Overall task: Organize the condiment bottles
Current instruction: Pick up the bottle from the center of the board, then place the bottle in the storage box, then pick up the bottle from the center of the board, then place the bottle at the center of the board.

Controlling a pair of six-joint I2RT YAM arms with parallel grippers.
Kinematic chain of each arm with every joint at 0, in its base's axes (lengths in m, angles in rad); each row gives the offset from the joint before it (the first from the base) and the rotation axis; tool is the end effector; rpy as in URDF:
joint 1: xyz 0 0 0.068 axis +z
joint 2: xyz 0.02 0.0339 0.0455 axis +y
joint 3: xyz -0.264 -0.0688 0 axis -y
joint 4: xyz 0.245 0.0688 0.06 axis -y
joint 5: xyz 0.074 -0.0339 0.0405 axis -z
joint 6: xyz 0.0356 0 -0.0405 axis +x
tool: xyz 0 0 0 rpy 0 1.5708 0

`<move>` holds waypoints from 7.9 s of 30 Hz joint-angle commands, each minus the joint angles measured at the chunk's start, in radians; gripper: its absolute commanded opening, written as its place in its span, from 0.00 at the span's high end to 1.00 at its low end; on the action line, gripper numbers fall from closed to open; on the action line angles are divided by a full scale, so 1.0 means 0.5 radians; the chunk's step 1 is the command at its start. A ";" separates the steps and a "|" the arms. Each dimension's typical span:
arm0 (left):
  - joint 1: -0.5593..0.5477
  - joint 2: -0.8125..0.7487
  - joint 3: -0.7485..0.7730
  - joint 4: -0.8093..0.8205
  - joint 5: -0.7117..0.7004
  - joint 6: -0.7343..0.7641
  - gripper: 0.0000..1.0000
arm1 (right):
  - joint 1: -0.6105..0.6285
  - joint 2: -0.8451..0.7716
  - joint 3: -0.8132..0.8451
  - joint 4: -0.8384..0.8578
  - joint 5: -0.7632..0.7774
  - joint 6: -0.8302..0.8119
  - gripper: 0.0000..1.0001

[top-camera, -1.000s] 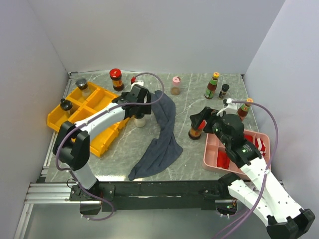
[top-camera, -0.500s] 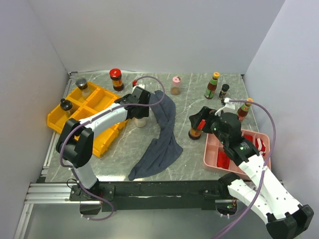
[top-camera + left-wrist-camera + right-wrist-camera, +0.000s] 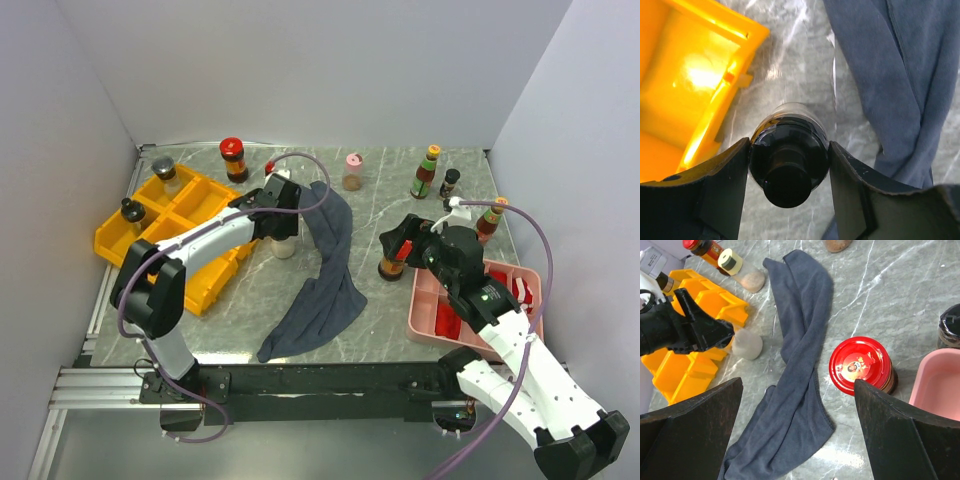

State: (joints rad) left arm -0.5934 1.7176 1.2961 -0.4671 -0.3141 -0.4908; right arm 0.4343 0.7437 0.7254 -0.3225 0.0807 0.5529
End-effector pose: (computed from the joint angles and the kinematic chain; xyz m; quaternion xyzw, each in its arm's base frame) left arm 0.3168 -0.2004 0.2455 -0.0045 0.9322 -0.0442 0.3591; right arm 0.1599 0.0710 0.3111 0.0716 0.8133 0.2441 0.5233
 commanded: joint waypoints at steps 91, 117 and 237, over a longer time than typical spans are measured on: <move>2.034 0.004 0.194 -0.094 -0.228 -0.365 0.76 | 0.009 -0.156 0.071 -0.021 -0.014 -0.023 0.00; 2.033 -0.477 0.255 -0.262 0.033 -0.295 0.01 | 0.006 -0.092 0.086 -0.014 -0.029 -0.020 0.00; 0.147 -2.254 -0.711 0.029 -0.507 -0.016 0.01 | 0.957 1.863 1.544 -0.241 0.400 -0.179 0.03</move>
State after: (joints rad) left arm -0.5198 0.5751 0.9371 -0.4767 -0.5514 -0.4919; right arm 0.9054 1.8175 1.5322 -0.4847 0.2909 0.4549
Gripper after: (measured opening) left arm 0.994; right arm 0.956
